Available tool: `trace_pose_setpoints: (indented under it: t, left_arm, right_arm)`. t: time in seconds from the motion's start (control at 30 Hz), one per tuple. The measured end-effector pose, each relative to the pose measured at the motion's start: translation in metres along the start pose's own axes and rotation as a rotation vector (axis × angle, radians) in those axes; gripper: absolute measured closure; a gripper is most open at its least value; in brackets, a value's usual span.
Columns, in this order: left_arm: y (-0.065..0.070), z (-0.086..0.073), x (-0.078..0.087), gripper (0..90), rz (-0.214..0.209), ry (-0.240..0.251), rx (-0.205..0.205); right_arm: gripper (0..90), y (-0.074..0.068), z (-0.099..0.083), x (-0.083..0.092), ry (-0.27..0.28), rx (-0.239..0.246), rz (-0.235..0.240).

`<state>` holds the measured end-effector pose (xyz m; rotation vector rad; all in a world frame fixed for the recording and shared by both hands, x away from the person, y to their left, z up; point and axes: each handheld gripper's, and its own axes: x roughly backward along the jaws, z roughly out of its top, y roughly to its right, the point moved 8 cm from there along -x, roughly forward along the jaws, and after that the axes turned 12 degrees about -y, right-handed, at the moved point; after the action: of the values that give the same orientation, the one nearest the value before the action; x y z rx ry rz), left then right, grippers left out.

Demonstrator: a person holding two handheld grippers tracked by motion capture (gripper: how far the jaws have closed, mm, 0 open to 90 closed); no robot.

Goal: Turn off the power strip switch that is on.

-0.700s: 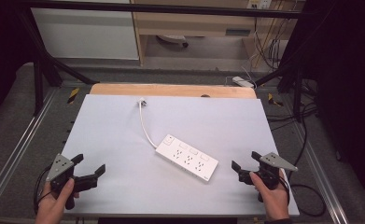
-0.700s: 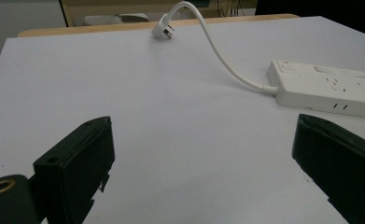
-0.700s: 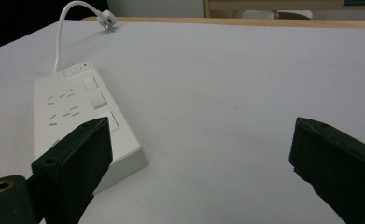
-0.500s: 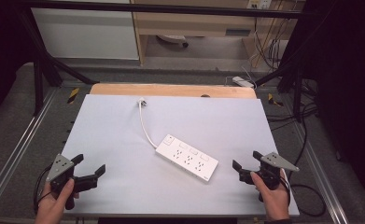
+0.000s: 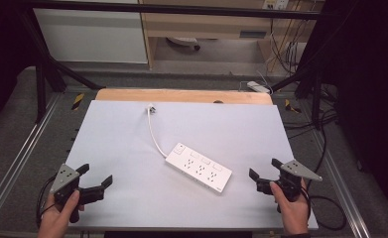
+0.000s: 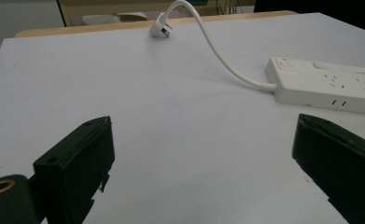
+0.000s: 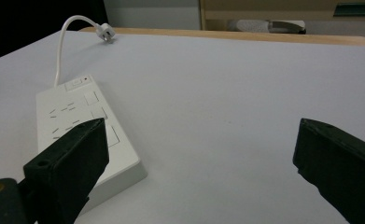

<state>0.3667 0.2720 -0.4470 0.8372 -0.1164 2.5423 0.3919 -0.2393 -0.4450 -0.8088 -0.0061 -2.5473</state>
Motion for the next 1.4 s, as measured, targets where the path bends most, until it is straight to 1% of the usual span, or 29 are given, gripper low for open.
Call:
trace_pose_setpoints:
  t: [0.3,0.5,0.63,0.67,0.8,0.93,1.0,1.4]
  left_arm:
    - [0.000,0.000,0.000,5.7,-0.004,-0.002,-0.003]
    - [0.001,0.000,0.000,5.7,-0.004,-0.002,-0.003]
    - [0.001,0.000,0.000,5.7,-0.002,-0.004,-0.006]
    - [0.001,0.000,0.000,5.7,-0.003,-0.003,-0.006]
    - [0.001,-0.001,-0.001,5.7,-0.003,-0.005,-0.005]
    - [0.001,-0.001,-0.001,5.6,-0.004,-0.005,-0.006]
    - [0.001,-0.001,-0.001,5.7,-0.004,-0.007,-0.005]
    - [0.001,-0.001,-0.002,5.6,0.001,-0.011,-0.011]
  right_arm:
    - [3.5,-0.005,0.004,0.000,-0.015,0.004,0.013]
    - [3.5,-0.010,0.007,0.000,-0.029,0.010,0.041]
    - [3.1,-0.012,0.009,0.000,-0.030,0.011,0.055]
    - [3.0,-0.013,0.010,0.000,-0.026,0.002,0.063]
    - [3.1,-0.014,0.014,0.000,-0.013,-0.004,0.070]
    - [3.0,-0.019,0.022,0.000,-0.002,0.012,0.071]
    - [3.0,-0.021,0.025,-0.002,-0.005,0.020,0.070]
    - [2.9,-0.027,0.041,-0.007,-0.001,0.057,0.076]
